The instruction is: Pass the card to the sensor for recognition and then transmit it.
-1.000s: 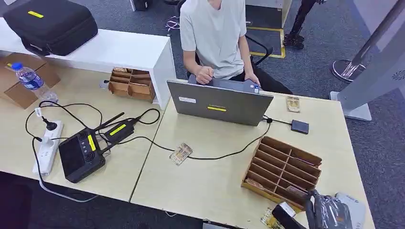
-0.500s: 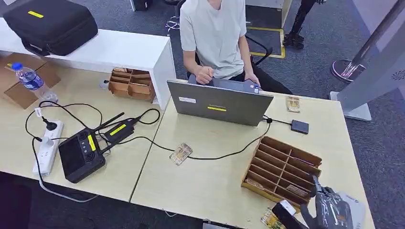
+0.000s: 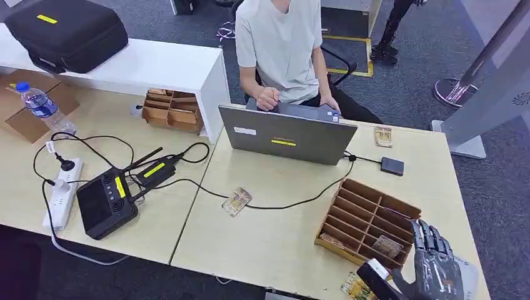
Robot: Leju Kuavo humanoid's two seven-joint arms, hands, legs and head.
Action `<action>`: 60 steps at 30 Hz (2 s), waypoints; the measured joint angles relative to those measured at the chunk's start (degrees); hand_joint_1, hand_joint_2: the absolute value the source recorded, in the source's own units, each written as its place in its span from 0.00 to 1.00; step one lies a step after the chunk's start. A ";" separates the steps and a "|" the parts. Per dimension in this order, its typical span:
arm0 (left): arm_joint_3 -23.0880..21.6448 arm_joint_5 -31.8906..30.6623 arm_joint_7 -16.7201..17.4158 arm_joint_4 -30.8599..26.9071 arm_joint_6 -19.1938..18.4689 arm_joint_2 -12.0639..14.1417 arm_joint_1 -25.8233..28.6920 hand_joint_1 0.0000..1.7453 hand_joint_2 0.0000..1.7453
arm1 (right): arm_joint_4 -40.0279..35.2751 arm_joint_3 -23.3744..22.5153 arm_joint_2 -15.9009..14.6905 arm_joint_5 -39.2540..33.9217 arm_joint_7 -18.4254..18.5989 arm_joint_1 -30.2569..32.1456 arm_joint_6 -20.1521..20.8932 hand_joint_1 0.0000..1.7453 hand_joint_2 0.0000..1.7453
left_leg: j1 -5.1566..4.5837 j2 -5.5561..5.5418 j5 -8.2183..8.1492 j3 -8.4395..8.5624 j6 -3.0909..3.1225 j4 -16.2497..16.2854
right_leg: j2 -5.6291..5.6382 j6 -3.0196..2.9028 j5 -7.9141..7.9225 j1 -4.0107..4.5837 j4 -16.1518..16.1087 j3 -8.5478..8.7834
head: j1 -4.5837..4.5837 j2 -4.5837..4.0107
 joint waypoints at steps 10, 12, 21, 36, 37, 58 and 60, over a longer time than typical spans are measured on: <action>0.00 0.02 0.00 0.00 0.00 0.00 0.00 0.00 1.00 | 0.00 0.00 0.04 0.00 -0.02 0.00 0.00 0.00 1.00 | 0.00 0.00 0.00 0.00 0.00 0.00 | 0.00 0.00 0.00 0.00 0.00 0.01 | 0.00 0.00; 0.00 0.02 0.00 0.00 0.00 0.00 0.00 0.00 1.00 | -0.02 0.00 0.09 0.00 0.00 0.00 0.00 0.00 1.00 | 0.00 0.00 0.00 0.01 0.00 0.00 | 0.00 0.00 0.00 0.00 0.00 0.01 | 0.00 0.00; 0.00 0.02 0.00 0.00 0.00 0.00 0.00 0.00 1.00 | -0.11 0.00 0.09 0.00 -0.02 0.01 0.00 0.00 1.00 | 0.00 0.00 0.00 0.02 0.00 0.00 | 0.00 0.00 0.00 0.00 0.00 0.01 | 0.00 0.00; 0.00 -0.04 0.00 0.00 0.00 0.02 -0.02 0.00 1.00 | -0.90 5.16 3.46 0.52 -2.84 0.56 0.76 0.00 1.00 | 0.06 0.03 0.01 0.01 -0.03 0.00 | 0.04 -0.01 0.00 0.05 0.01 -0.02 | -0.02 0.00; 0.00 -0.04 0.00 0.00 0.00 0.02 -0.04 0.00 1.00 | -1.01 6.16 3.93 0.52 -2.73 0.59 0.74 0.00 1.00 | 0.06 0.02 0.02 0.02 -0.03 -0.01 | 0.03 -0.02 0.00 0.05 0.02 -0.01 | -0.07 0.00; 0.02 -0.04 -0.15 0.00 0.00 0.09 -0.05 0.00 1.00 | -1.27 8.55 4.66 -0.35 -2.36 0.60 0.63 0.00 1.00 | 0.08 0.01 0.02 -0.01 -0.05 -0.02 | 0.02 -0.04 -0.01 0.06 0.02 -0.01 | 0.00 0.00; 0.02 -0.11 -0.15 0.00 0.00 0.09 -0.05 0.00 1.00 | -1.27 8.70 4.63 -0.72 -2.43 0.58 0.52 0.00 1.00 | 0.08 0.01 0.02 -0.01 -0.05 -0.02 | 0.02 -0.04 -0.01 0.06 0.02 0.00 | 0.00 0.00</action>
